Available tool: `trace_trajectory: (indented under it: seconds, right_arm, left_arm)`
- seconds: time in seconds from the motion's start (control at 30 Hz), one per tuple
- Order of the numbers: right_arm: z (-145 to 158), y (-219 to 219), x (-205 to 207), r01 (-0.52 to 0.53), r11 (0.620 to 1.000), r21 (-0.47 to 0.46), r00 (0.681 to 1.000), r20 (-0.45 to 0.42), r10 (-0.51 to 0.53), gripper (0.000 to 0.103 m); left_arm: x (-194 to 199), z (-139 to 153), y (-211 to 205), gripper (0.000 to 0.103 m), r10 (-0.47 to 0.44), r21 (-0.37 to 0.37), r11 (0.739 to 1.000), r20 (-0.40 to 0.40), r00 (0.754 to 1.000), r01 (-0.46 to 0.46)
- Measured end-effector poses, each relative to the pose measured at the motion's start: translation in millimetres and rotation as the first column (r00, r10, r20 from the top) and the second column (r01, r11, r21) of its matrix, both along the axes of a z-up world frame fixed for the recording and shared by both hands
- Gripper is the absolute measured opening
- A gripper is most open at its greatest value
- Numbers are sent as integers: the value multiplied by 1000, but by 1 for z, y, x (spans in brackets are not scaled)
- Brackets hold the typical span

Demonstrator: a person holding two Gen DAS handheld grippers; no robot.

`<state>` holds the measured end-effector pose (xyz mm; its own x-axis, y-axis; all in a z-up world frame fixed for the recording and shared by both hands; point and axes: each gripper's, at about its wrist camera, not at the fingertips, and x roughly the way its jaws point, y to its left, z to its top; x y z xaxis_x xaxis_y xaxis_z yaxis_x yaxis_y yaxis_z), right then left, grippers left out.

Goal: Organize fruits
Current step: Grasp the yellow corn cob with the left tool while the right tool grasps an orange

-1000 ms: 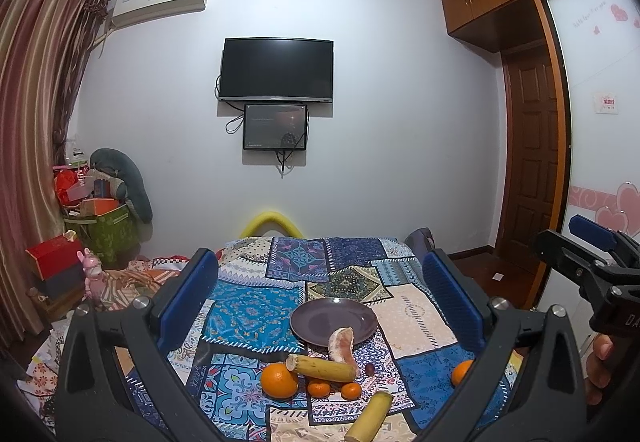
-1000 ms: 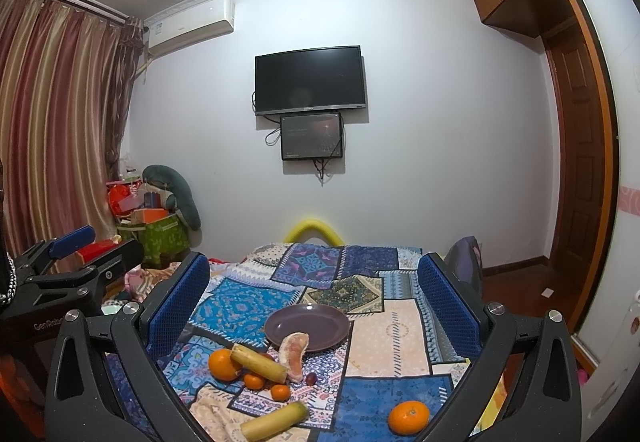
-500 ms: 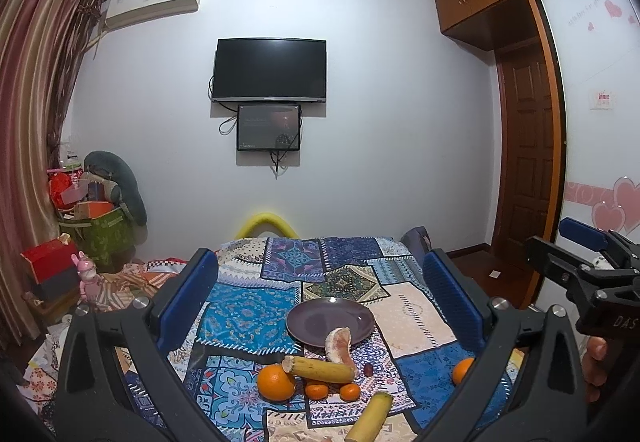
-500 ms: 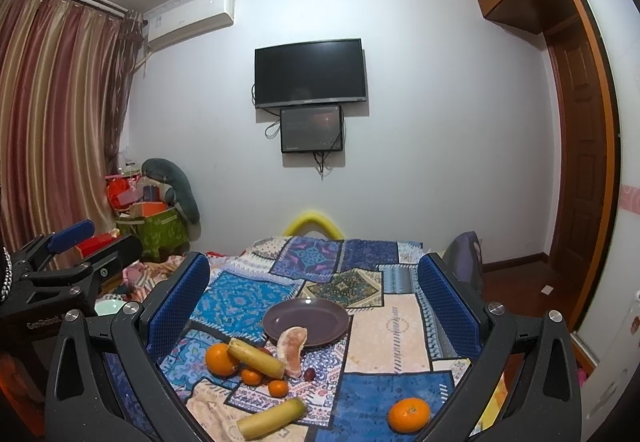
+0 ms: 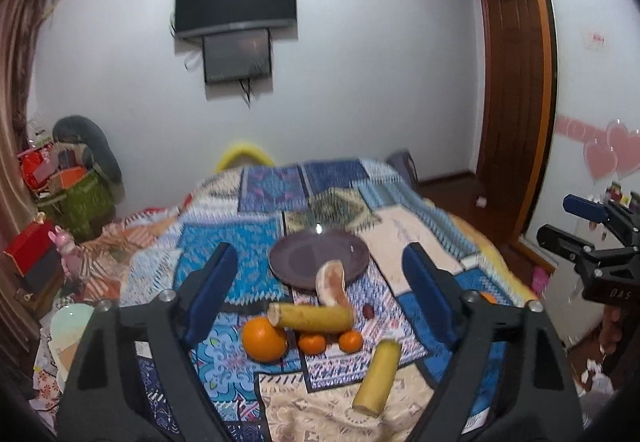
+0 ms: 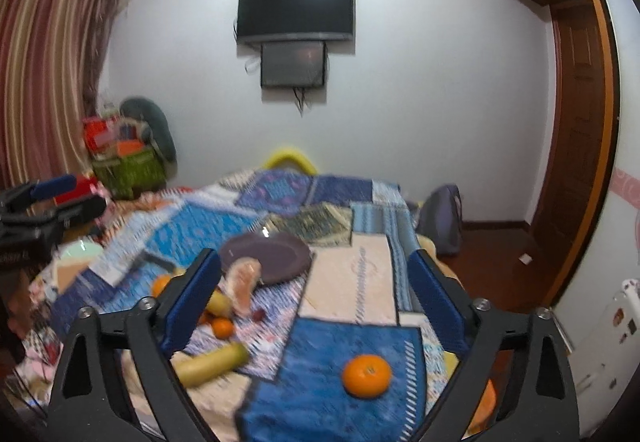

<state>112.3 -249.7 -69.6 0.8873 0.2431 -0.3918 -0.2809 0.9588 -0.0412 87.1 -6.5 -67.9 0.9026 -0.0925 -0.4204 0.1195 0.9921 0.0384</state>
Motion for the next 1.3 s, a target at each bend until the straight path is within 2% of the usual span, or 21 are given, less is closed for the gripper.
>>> trace_trajectory:
  seconds: [0.07, 0.13, 0.17, 0.23, 0.43, 0.63, 0.77, 0.93, 1.13, 1.3]
  right_arm:
    - [-7, -7, 7, 1, 1000, -2, 999, -42, -1, 77]
    - [-18, -14, 16, -4, 1000, 4, 995, -100, 5, 67]
    - [-20, -16, 19, -3, 1000, 1, 993, -122, 3, 63]
    - [-28, -19, 26, 6, 1000, -8, 987, -161, -7, 62]
    - [-54, -30, 38, 33, 999, -20, 967, -250, -37, 62]
    - [-80, -43, 50, 52, 998, -19, 940, -337, -55, 62]
    - [-93, -47, 55, 52, 998, -27, 926, -374, -58, 62]
    - [-111, -52, 64, 55, 998, -8, 903, -426, -53, 62]
    - [-128, -57, 74, 64, 998, 8, 877, -478, -52, 62]
    - [-141, -58, 82, 65, 998, 11, 857, -513, -50, 62]
  left_arm:
    - [15, -13, -4, 70, -32, 15, 999, -70, 997, 33]
    - [31, -26, -10, 51, -70, 20, 997, -150, 986, 73]
    - [36, -30, -12, 50, -80, 19, 996, -177, 981, 85]
    - [52, -47, -14, 47, -108, 5, 994, -257, 960, 113]
    - [79, -90, -30, 46, -169, -17, 984, -394, 903, 176]
    - [93, -120, -46, 48, -184, 17, 976, -461, 868, 215]
    - [104, -139, -51, 56, -207, -2, 971, -516, 831, 240]
    - [111, -162, -57, 56, -225, -15, 963, -595, 772, 270]
    - [114, -182, -65, 56, -256, -44, 953, -652, 714, 301]
    - [120, -198, -69, 56, -264, -71, 952, -686, 678, 299]
